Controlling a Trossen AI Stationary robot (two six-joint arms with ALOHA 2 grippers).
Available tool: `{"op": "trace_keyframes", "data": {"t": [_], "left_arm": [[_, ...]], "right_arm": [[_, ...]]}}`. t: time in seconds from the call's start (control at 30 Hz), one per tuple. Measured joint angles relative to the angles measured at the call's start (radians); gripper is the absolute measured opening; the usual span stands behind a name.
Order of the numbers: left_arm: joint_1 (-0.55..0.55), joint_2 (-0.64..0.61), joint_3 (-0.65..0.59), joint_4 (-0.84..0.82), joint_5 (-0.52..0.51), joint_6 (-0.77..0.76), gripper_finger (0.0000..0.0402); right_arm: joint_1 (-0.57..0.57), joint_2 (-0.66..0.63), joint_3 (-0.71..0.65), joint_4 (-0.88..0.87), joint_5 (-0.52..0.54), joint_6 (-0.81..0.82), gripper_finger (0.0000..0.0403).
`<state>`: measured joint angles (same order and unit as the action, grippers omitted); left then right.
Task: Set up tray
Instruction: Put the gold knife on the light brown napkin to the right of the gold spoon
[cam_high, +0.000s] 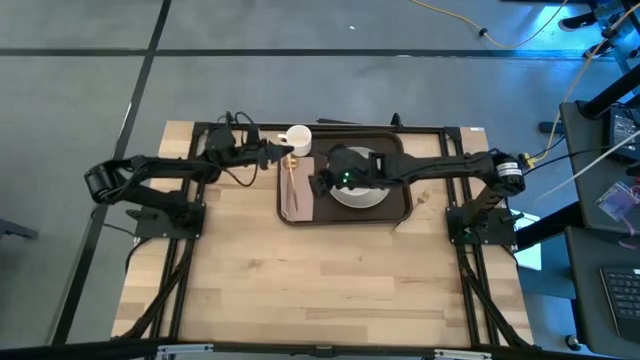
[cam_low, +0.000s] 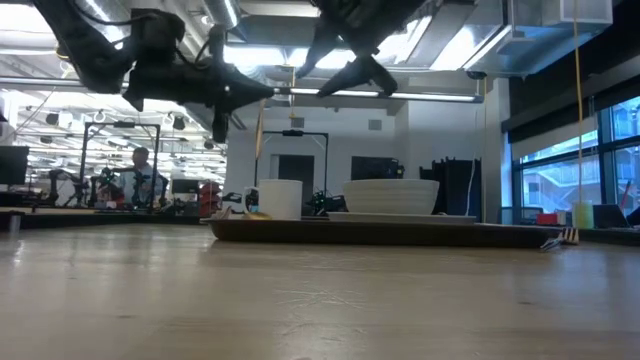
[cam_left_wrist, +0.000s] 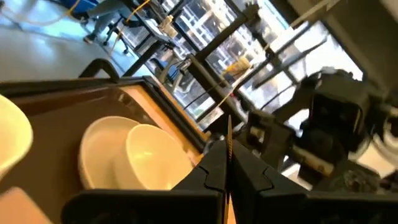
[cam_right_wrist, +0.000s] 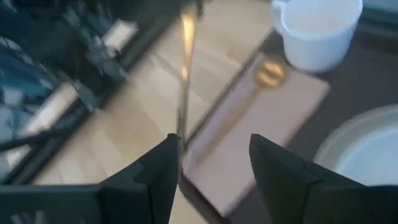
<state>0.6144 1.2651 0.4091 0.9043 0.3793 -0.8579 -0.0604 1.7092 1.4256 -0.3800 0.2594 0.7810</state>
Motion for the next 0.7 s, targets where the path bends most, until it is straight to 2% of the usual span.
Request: {"op": "trace_keyframes", "data": {"t": [0.1, 0.2, 0.33, 0.5, 0.7], "left_arm": [[-0.005, 0.043, 0.000, 0.079, -0.014, -0.101, 0.0001], [-0.005, 0.086, 0.001, 0.150, -0.027, -0.174, 0.0002], [-0.004, 0.159, 0.001, 0.140, -0.080, -0.261, 0.0002], [-0.022, 0.247, 0.001, 0.246, -0.040, -0.229, 0.0002], [-0.021, 0.304, 0.001, 0.242, -0.042, -0.178, 0.0002]], "right_arm": [[0.005, 0.000, -0.049, 0.082, 0.061, 0.003, 0.0190], [0.010, 0.000, -0.072, 0.090, 0.076, 0.017, 0.0179], [0.019, 0.014, -0.073, 0.095, 0.079, 0.027, 0.0162], [0.019, 0.039, -0.073, 0.107, 0.079, 0.026, 0.0151], [0.019, 0.074, -0.073, 0.101, 0.049, 0.048, 0.0150]]}}
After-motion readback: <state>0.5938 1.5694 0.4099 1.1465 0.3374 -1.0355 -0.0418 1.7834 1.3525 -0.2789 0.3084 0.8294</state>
